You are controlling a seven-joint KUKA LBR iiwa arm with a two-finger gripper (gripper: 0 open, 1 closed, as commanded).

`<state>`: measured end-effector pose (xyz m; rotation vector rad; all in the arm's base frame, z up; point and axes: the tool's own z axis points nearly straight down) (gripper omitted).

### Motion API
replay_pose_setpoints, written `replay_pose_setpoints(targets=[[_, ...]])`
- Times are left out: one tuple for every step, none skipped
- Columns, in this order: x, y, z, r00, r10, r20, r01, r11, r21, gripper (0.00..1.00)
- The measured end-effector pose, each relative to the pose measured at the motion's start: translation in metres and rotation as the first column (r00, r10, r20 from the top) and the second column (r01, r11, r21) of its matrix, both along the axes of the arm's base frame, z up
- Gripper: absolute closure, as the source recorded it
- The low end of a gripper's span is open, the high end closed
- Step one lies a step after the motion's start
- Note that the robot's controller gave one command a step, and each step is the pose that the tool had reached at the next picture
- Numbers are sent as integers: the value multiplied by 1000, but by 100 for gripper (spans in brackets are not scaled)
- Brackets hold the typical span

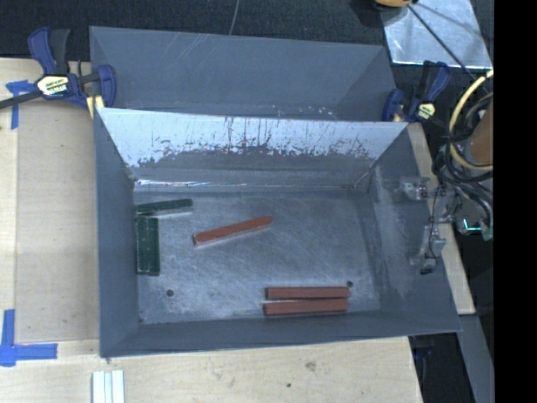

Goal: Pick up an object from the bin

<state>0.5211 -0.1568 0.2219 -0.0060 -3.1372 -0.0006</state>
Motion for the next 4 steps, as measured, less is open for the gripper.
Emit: replay_pose_setpoints(targets=[[0, 0, 3, 1000, 2, 4, -2, 1000, -1, 0], [-4, 40, 33, 997, 75, 8, -75, 997, -2, 0], [-4, 57, -11, 994, 108, 16, -108, 994, -4, 0], [-14, 109, -68, 1000, 9, 10, -9, 1000, -1, 0]])
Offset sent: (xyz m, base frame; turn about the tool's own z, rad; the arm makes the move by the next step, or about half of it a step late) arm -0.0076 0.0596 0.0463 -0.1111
